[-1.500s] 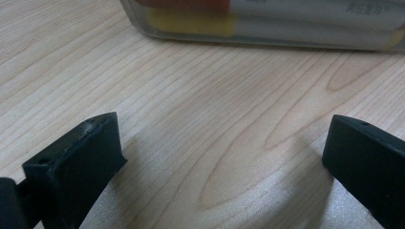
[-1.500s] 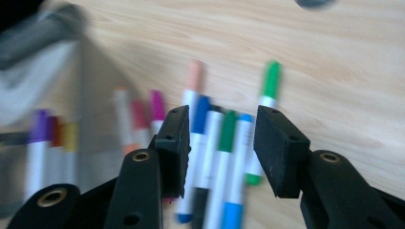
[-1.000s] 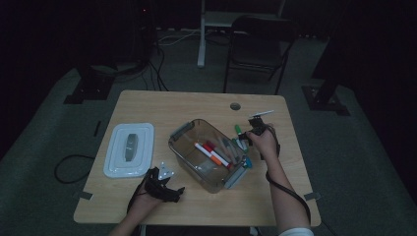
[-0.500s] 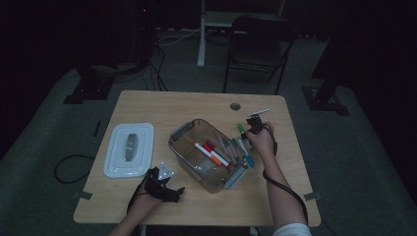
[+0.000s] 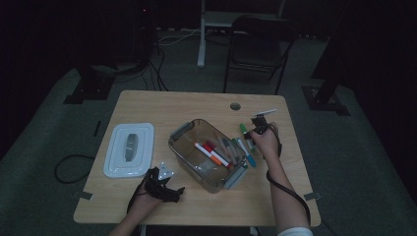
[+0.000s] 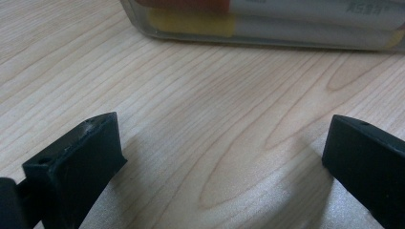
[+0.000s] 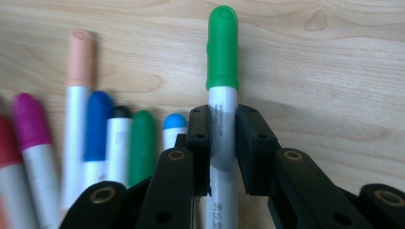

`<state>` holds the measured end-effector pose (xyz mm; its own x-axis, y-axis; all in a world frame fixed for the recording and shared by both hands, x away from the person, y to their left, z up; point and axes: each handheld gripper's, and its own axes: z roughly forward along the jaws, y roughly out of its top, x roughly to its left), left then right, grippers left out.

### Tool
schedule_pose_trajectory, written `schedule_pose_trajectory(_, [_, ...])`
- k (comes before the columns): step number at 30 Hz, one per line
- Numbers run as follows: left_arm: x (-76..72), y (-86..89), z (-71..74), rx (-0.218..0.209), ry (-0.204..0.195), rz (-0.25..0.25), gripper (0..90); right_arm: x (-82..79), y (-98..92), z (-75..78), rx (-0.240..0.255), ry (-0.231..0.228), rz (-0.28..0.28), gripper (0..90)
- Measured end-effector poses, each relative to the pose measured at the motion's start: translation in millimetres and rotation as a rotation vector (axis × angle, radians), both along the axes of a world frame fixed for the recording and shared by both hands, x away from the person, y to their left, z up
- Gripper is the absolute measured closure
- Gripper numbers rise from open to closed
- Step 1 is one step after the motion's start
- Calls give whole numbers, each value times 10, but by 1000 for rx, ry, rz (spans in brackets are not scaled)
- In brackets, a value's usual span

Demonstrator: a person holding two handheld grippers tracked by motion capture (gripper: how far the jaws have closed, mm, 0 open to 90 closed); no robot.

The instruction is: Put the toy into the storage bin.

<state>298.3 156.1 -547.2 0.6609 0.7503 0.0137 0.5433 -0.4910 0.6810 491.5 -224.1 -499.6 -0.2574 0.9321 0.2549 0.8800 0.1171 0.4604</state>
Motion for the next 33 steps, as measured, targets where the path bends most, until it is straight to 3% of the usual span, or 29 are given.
schedule_pose_trajectory(4, [0, 0, 1, 1, 1, 0, 6, -90, -23, 236, 38, -29, 12, 768])
schedule_pose_trajectory(9, [0, 0, 1, 1, 1, 0, 6, -253, 46, 599, 72, -85, 67, 768])
schedule_pose_trajectory(15, [0, -1, 0, -1, -1, 2, 6, -510, 249, 1024, 104, -163, 179, 768])
schedule_pose_trajectory(19, [0, -1, 0, -1, -1, 2, 6, -664, 432, 1228, 112, -199, 267, 768])
schedule_pose_trajectory(21, [0, 0, 1, 0, -1, 1, 6, -697, 479, 1266, 118, -202, 290, 768])
schedule_pose_trajectory(23, [0, 0, 2, 0, 1, 0, 6, -793, 631, 1363, 165, -208, 366, 768])
schedule_pose_trajectory(25, [0, 0, 2, 0, 1, 0, 6, -853, 729, 1409, 190, -209, 408, 768])
schedule_pose_trajectory(30, [0, 1, 3, 0, 2, 0, 6, -943, 935, 1450, 190, -212, 485, 768])
schedule_pose_trajectory(33, [0, 1, 3, 1, 2, 0, 6, -969, 1136, 1388, 196, -187, 533, 768])
